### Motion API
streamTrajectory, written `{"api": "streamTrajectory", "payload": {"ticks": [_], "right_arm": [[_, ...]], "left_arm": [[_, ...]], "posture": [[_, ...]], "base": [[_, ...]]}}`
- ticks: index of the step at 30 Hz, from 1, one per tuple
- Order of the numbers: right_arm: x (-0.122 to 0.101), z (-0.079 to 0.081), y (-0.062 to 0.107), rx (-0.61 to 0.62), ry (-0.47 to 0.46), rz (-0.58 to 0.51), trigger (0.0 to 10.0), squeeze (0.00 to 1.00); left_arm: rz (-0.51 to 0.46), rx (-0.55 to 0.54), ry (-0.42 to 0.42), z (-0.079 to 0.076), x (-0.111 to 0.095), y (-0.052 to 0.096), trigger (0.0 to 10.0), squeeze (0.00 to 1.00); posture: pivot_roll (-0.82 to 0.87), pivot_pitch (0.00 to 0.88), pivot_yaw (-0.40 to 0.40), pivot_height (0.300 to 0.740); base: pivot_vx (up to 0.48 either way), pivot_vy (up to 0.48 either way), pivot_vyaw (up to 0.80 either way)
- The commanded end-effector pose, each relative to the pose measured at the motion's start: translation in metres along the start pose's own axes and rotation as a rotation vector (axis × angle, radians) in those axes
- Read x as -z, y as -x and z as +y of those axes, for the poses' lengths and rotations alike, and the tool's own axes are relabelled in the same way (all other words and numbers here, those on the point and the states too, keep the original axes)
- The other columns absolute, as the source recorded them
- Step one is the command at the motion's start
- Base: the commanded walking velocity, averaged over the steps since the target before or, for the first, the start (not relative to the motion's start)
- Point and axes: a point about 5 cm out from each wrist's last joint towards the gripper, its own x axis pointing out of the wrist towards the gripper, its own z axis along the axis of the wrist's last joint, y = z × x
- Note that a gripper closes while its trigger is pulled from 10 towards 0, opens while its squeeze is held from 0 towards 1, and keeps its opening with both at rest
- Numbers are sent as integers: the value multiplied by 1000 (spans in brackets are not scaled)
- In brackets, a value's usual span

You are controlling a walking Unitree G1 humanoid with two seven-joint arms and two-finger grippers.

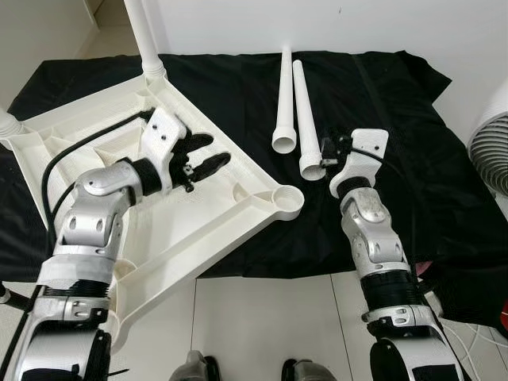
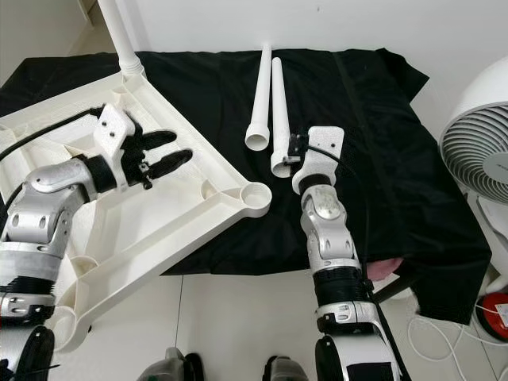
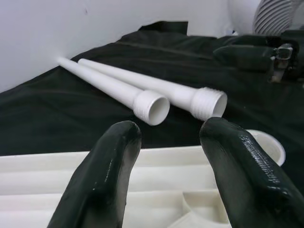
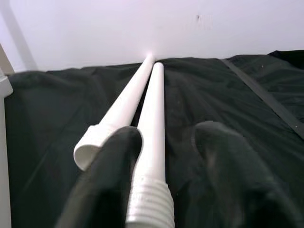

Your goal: Building children table

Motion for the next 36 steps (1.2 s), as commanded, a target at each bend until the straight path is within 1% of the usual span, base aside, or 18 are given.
{"api": "streamTrajectory", "payload": {"ticks": [1, 4, 6, 7, 8, 10, 12, 13, 20, 27, 29, 32, 33, 34, 35, 36], "right_arm": [[2, -4, -2, 26, -15, 8, 10000, 1000], [3, -5, -3, 35, -16, 10, 10000, 1000], [2, -8, -6, 48, -18, 16, 10000, 1000], [2, -8, -6, 48, -18, 16, 10000, 1000], [1, -10, -9, 56, -18, 16, 10000, 1000], [0, -11, -11, 61, -18, 17, 10000, 1000], [-1, -12, -13, 67, -10, 11, 10000, 1000], [-3, -12, -14, 65, -4, 7, 10000, 1000], [-3, -11, -16, 54, -3, 3, 10000, 1000], [-2, -11, -17, 58, 3, 1, 10000, 1000], [-2, -12, -17, 71, 12, 2, 10000, 1000], [-2, -13, -17, 77, 19, 2, 10000, 1000], [-2, -14, -17, 81, 23, 4, 10000, 302], [-2, -14, -17, 81, 23, 4, 10000, 302], [-1, -15, -16, 84, 25, 4, 10000, 0], [-1, -15, -16, 84, 25, 4, 10000, 0]], "left_arm": [[19, -498, 34, 24, 6, 4, 10000, 0], [9, -526, 55, 24, 6, 3, 10000, 0], [-13, -599, 118, 25, 5, 0, 10000, 0], [-13, -599, 118, 25, 5, 0, 10000, 0], [-22, -629, 136, 25, 4, -1, 10000, 0], [-27, -646, 143, 25, 4, -2, 10000, 0], [-34, -650, 148, 24, 3, -3, 10000, 0], [-39, -665, 151, 26, 2, -3, 10000, 0], [-52, -694, 147, 30, -2, -4, 10000, 0], [-40, -693, 149, 30, -1, -6, 10000, 0], [-34, -682, 179, 28, 1, -8, 10000, 0], [-32, -679, 188, 27, 2, -9, 10000, 0], [-28, -674, 195, 27, 2, -10, 10000, 0], [-28, -674, 195, 27, 2, -10, 10000, 0], [-20, -666, 203, 26, 3, -11, 10000, 0], [-20, -666, 203, 26, 3, -11, 10000, 0]], "posture": [[-70, 93, 66, 740], [-67, 93, 65, 740], [-65, 92, 69, 740], [-65, 92, 69, 740], [-62, 92, 70, 740], [-62, 92, 70, 740], [-65, 96, 73, 740], [-63, 97, 74, 740], [-61, 96, 75, 740], [-64, 97, 79, 740], [-66, 98, 81, 740], [-67, 101, 83, 740], [-68, 105, 84, 740], [-68, 105, 84, 740], [-68, 105, 84, 740], [-68, 105, 84, 740]], "base": [[0, 0, 0], [0, 0, 0], [0, 0, 0], [0, 0, 0], [0, 0, 0], [0, 0, 0], [0, 0, 0], [0, 0, 0], [0, 0, 0], [0, 0, 0], [0, 0, 0], [0, 0, 0], [0, 0, 0], [0, 0, 0], [0, 0, 0], [0, 0, 0]]}}
